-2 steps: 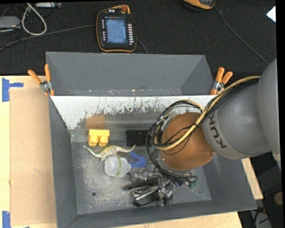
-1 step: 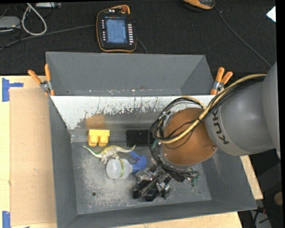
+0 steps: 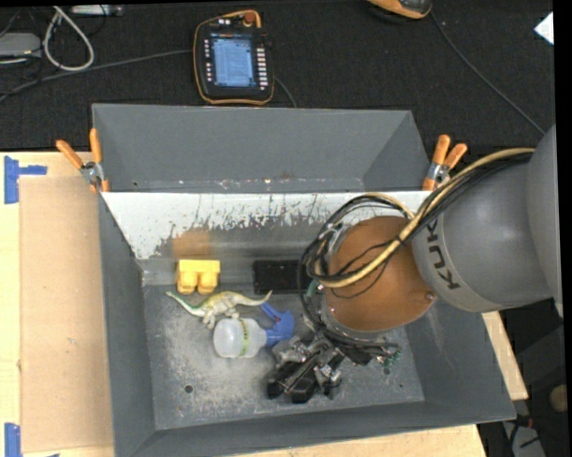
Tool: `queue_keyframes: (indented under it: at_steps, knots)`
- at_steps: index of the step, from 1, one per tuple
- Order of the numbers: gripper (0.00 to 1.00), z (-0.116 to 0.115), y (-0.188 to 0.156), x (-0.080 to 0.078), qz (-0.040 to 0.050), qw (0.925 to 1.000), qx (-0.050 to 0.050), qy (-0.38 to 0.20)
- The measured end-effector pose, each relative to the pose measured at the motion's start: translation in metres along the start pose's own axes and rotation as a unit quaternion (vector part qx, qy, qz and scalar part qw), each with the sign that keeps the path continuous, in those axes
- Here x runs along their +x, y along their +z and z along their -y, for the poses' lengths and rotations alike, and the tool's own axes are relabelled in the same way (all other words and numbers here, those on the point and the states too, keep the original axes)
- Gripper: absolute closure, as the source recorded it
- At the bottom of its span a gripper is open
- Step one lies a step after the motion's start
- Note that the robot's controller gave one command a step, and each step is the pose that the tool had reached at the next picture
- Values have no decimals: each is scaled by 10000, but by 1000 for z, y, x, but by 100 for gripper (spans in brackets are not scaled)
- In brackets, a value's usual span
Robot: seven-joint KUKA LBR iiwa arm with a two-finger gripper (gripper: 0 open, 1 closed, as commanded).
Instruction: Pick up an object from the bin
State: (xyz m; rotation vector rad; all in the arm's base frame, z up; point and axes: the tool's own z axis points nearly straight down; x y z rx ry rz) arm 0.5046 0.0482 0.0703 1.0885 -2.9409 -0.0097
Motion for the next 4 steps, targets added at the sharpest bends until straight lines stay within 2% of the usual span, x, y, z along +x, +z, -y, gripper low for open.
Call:
queue_keyframes:
  at_steps: [1, 2, 4]
  knots:
    - [100, -2, -16, 2, -33, 10000, -24, 9]
    - [100, -3, -46, 2, -42, 10000, -37, 19]
    - [100, -4, -64, 2, -42, 10000, -42, 42]
